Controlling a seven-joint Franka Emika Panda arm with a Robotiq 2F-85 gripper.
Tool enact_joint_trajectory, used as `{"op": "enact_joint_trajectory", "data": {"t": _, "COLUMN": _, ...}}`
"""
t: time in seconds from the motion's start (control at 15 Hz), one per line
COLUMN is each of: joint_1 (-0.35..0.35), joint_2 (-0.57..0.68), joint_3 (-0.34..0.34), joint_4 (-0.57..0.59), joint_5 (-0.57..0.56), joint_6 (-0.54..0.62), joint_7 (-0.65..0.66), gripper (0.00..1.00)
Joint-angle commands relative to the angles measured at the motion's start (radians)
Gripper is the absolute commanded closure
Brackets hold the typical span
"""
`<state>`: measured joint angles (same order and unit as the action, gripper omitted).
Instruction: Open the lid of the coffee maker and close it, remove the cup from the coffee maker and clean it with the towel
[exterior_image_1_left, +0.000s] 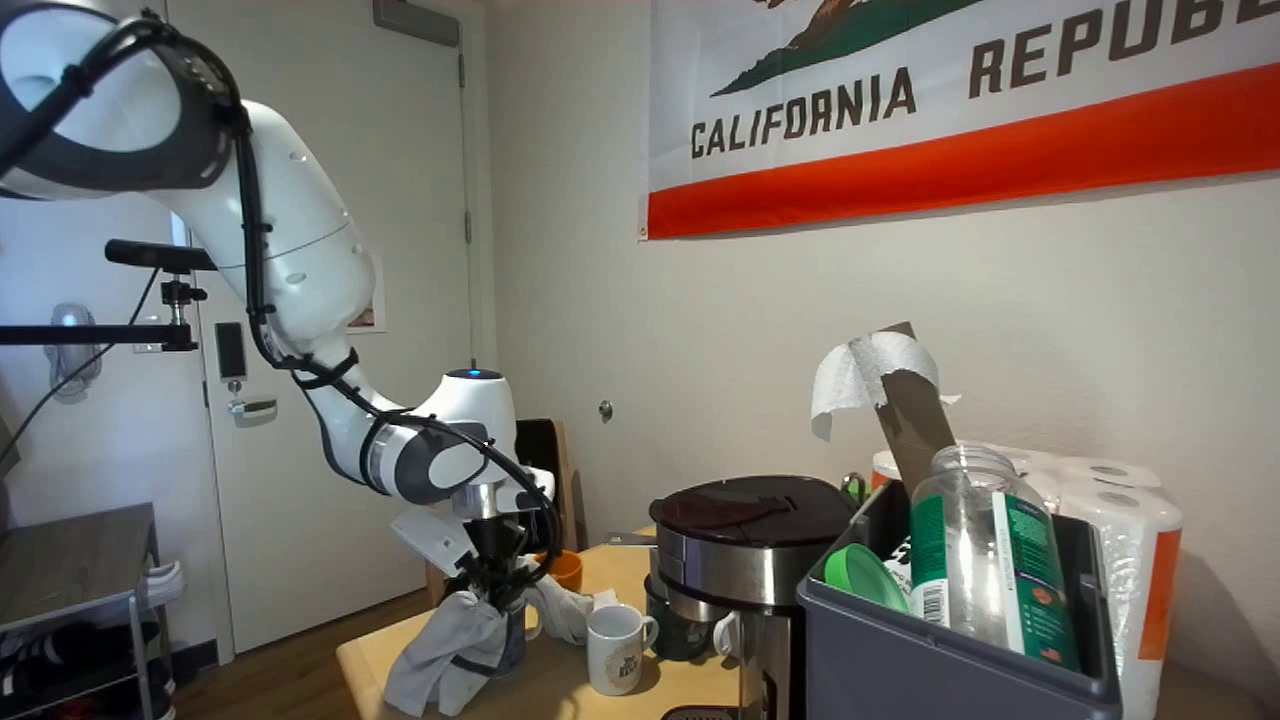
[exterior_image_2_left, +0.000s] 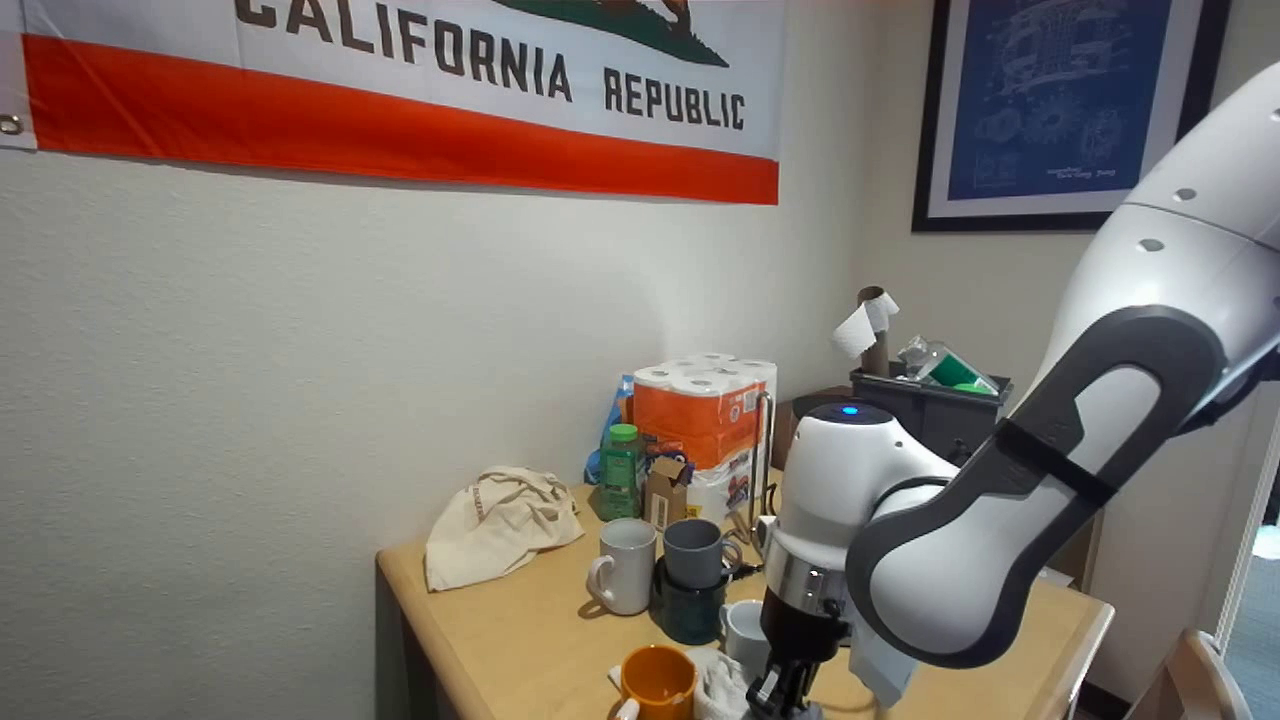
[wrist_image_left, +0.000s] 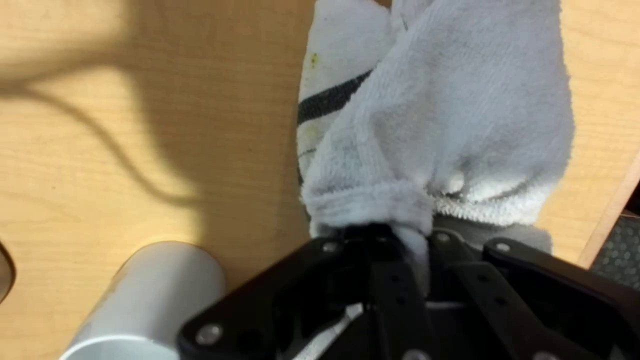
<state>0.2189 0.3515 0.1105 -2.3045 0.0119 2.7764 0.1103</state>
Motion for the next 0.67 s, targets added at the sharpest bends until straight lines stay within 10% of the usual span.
{"op": "enact_joint_trajectory", "data": {"t": 0.0, "joint_1": 0.060, "joint_2": -0.002, "joint_3": -0.078, "joint_4": 0.015, "joint_5": -0.123, "joint_6": -0.038, "joint_7": 0.097, "gripper": 0.96}}
{"op": "enact_joint_trajectory", "data": {"t": 0.2, "joint_1": 0.116, "joint_2": -0.003, "joint_3": -0.125, "joint_4": -0.004, "joint_5": -0.221, "joint_6": 0.034, "joint_7": 0.200, "gripper": 0.96}}
{"op": "enact_joint_trajectory", "data": {"t": 0.6, "joint_1": 0.019, "joint_2": -0.007, "joint_3": 0.042, "joint_4": 0.001, "joint_5": 0.019, "joint_6": -0.068, "joint_7": 0.084, "gripper": 0.96}}
